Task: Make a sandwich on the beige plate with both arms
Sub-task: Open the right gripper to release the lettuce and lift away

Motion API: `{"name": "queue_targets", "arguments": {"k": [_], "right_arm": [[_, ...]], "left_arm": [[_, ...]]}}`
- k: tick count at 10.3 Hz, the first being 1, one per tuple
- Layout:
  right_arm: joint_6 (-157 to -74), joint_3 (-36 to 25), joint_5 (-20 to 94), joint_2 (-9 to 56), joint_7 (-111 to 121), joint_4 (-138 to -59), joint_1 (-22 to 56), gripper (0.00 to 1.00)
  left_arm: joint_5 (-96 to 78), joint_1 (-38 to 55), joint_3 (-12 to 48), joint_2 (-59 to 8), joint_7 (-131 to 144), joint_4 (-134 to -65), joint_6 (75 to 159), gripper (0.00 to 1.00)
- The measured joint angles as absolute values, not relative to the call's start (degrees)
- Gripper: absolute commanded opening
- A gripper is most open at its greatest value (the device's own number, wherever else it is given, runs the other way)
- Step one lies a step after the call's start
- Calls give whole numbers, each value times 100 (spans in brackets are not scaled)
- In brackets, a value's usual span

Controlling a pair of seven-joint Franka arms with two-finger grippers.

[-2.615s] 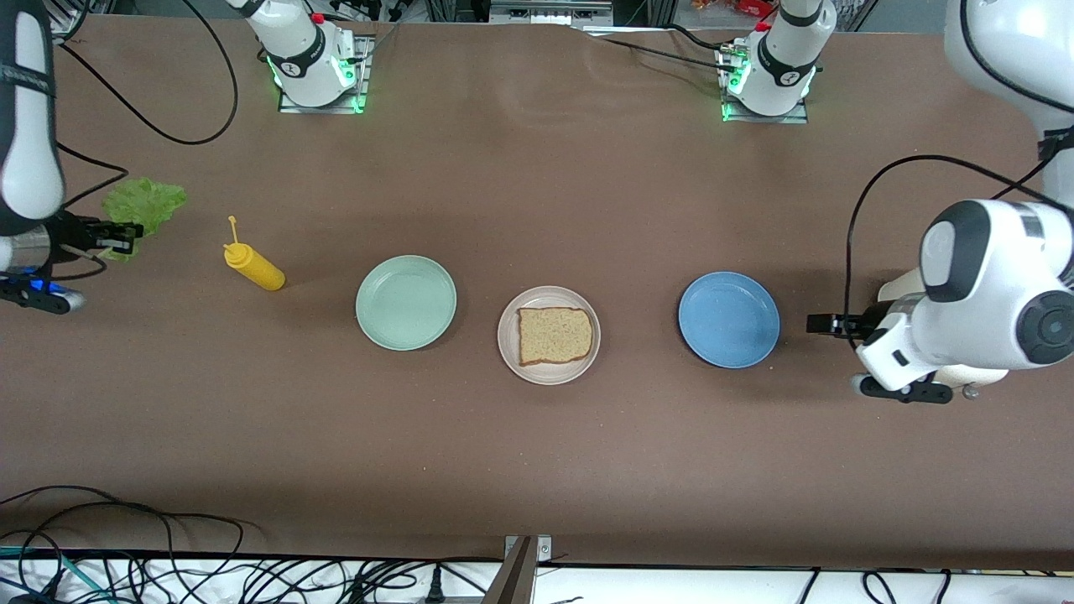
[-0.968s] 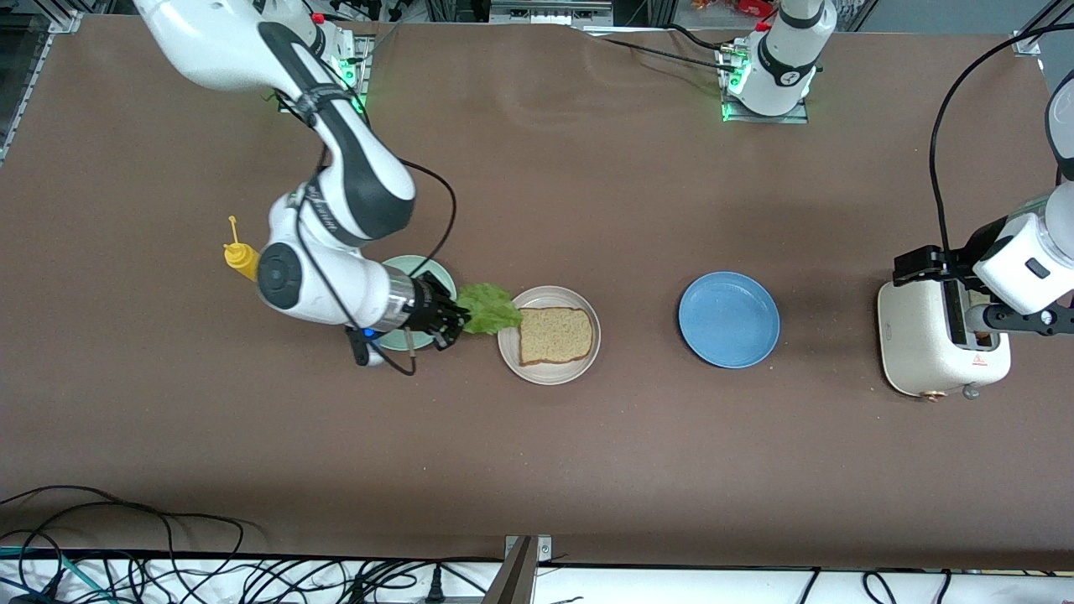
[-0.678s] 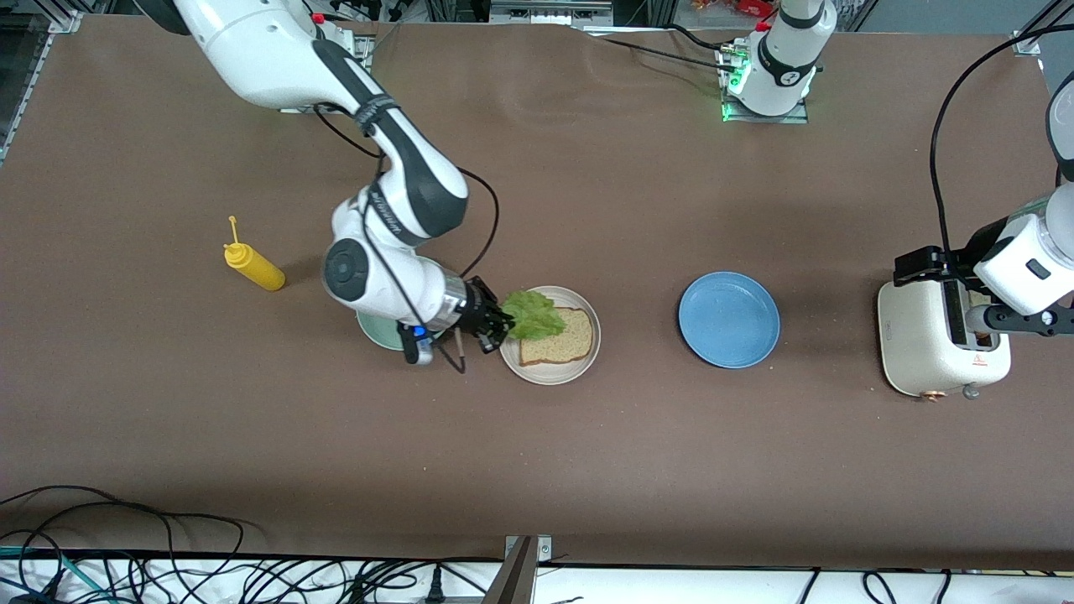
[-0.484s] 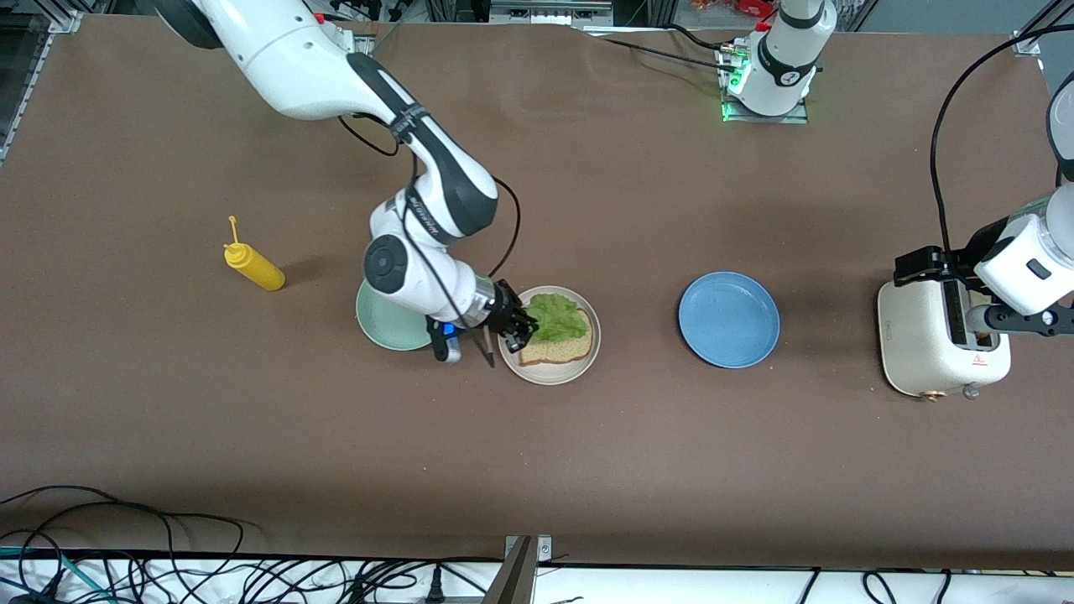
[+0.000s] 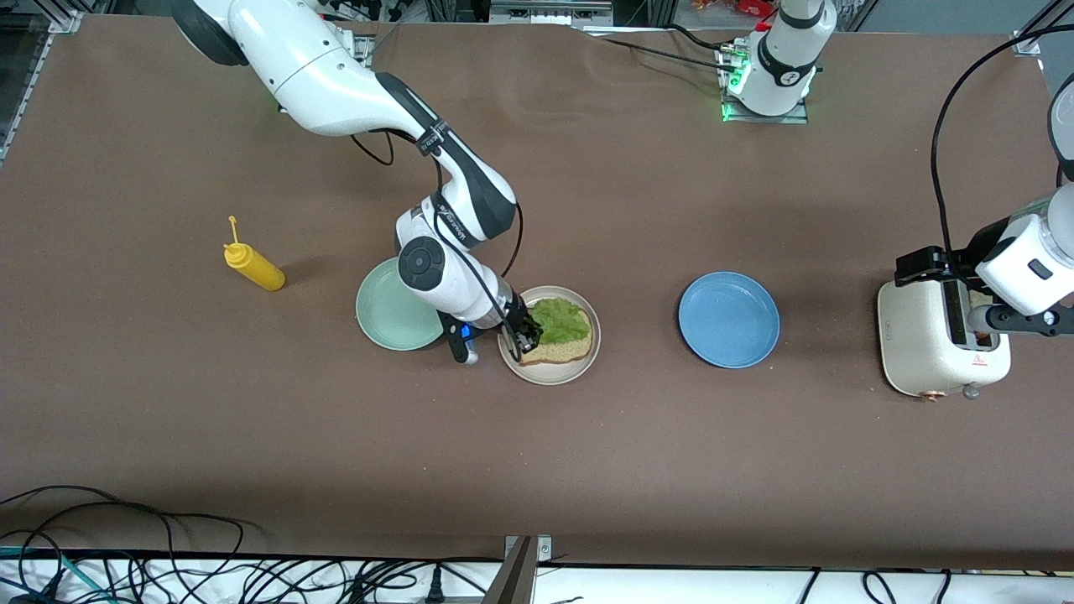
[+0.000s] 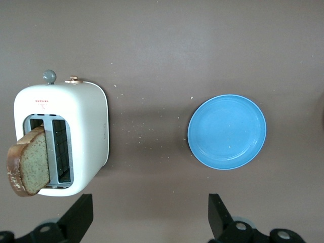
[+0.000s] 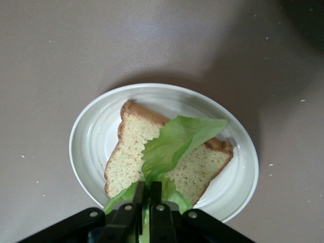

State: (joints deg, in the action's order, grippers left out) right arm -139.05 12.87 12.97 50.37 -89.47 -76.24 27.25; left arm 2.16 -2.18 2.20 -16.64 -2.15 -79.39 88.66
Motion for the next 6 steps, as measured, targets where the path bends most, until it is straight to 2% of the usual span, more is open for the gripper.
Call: {"name": "queue_targets", "arguments": {"k": [1,2,4,5,6], "right_arm": [[-13913,1287,1296,5039,-8947,-7617,2737,41],[-13916,1287,1295,5039,-8946,-7603,2743,66],[-13918,1287,1295,5040,-8947,-7584,2747,85],[-13918,1286,1295,5040,-8947,-7572,2747,98],[-13918,1286,1294,5040,-8947,-7556,2747,100]], "left_arm": [[216,-218,220,-1668,-215,-7940,8866,100],[216,-218,220,-1675,-215,-7941,8866,100],[216,-218,220,-1693,-215,-7941,8866,100],[216,-218,220,-1698,-215,-7942,8866,100],[216,-218,220,-1702,-215,-7942,8866,100]]}}
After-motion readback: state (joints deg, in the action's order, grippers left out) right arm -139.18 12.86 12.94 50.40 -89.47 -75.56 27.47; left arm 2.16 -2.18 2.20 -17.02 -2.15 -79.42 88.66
